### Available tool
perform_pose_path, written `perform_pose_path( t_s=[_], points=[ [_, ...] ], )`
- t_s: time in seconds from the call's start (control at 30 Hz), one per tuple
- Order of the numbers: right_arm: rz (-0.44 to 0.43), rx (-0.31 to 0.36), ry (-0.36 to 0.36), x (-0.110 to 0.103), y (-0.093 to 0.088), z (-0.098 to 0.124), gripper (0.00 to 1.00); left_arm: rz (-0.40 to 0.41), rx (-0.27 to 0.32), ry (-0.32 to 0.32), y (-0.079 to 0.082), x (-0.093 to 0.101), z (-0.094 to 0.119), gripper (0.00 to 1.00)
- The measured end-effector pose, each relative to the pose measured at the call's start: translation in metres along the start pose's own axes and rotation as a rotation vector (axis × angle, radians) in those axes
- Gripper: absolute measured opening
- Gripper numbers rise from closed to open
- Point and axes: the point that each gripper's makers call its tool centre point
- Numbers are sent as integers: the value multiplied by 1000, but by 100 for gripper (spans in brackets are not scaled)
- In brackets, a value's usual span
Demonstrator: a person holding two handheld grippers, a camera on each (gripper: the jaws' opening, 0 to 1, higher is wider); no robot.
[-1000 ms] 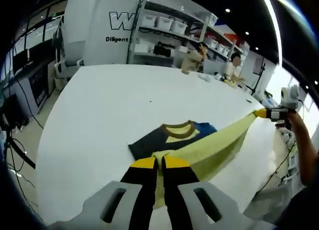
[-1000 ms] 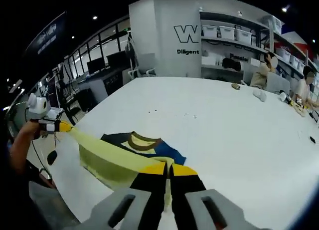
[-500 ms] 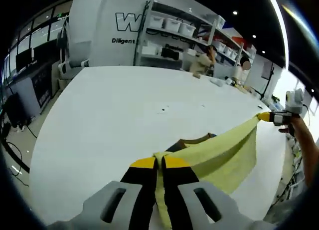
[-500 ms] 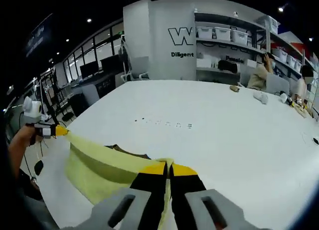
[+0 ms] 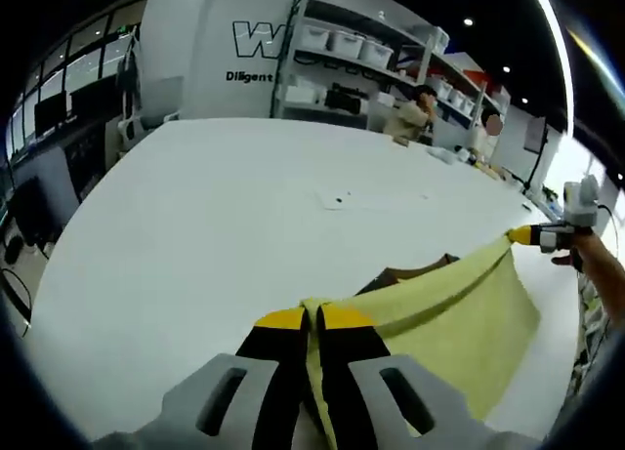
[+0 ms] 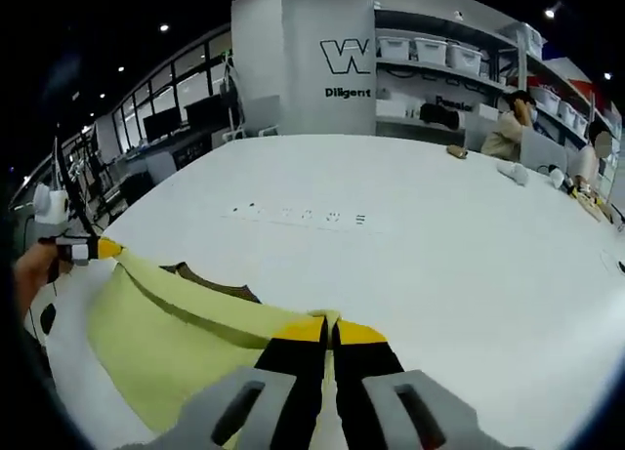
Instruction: Fold the garment on the visible template until the final outline fits inside the template.
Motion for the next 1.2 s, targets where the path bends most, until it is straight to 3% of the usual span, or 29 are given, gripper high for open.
perform_pose_path(
  t_s=[0.17,0.23,0.47,0.6,0.67,0.8,0.93,1.03,1.13,1.2],
  points=[
    [32,1,-35,9,-12,-13,0,-29,26,31,-13,-1,-14,0],
    [79,8,-53,10,-12,-16,0,-87,27,53,-19,-2,-16,0],
    [189,-50,-93,14,-27,-28,0,-202,61,104,-31,-6,-28,1],
    [246,-93,-102,13,-38,-32,0,-255,101,121,-28,-8,-29,1],
    [269,-80,-112,12,-36,-31,0,-305,114,125,-28,-7,-30,1],
    [315,-99,-117,12,-35,-30,0,-296,126,136,-26,-11,-28,6],
    [287,-89,-115,13,-33,-27,0,-251,109,157,-24,-20,-26,17],
    [301,-44,-138,15,-24,-20,2,-240,99,162,-23,-24,-24,27],
    [302,-32,-147,16,-19,-16,5,-243,105,179,-22,-26,-17,27],
    [304,32,-146,9,-4,-5,7,-265,141,171,-15,-21,-5,27]
  ],
)
Point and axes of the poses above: the point that each gripper's makers call its tool centre point, and the gripper's own axes: z roughly backward along the fingers, x roughly to its right, y roughly out of its top, and after that the axes turned 13 degrees about y, right-handed
